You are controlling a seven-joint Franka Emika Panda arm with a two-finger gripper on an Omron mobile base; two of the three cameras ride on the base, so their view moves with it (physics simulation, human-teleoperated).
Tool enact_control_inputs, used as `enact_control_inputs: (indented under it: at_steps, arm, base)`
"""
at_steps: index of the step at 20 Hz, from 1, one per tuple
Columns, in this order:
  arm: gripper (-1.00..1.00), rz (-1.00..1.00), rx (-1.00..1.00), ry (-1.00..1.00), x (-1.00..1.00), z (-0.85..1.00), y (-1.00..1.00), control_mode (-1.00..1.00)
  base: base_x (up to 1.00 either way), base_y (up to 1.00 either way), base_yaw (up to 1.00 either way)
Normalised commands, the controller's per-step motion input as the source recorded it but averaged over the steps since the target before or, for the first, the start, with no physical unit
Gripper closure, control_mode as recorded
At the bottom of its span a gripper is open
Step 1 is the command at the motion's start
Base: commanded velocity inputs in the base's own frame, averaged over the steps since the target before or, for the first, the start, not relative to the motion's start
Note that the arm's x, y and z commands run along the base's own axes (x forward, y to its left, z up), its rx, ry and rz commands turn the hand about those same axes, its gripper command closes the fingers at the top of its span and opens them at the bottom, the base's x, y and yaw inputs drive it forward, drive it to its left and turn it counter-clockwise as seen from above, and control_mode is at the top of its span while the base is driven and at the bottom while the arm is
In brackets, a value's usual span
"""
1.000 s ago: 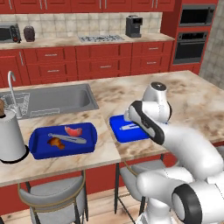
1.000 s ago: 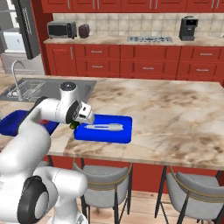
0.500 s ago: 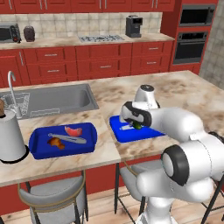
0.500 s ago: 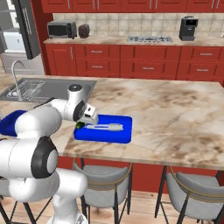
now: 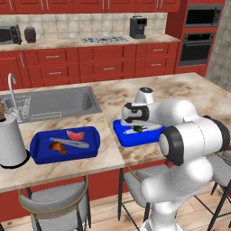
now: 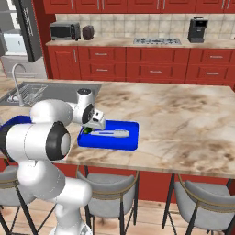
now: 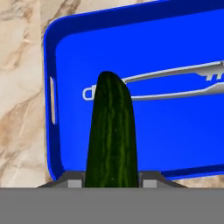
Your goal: Gather the bell pepper and cucumber from the fridge and place them on a tray on the dining counter. Then gather the chicken drumstick and steak from the fridge and place them on the other tray.
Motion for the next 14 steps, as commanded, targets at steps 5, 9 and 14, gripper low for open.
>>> enact_control_inputs:
  at_steps: [5,9,14]
  arm:
    - [1.0,0.0,0.0,0.02,0.23,-0.24,0.0,-1.0]
    - [1.0,0.0,0.0,0.01,0.26,-0.23,0.03,-1.0]
    - [1.0,0.0,0.0,0.0,0.2,-0.24,0.05,-1.0]
  base:
    - [0.0,0.0,0.0]
    - [0.0,0.0,0.0]
    - [0.0,0.0,0.0]
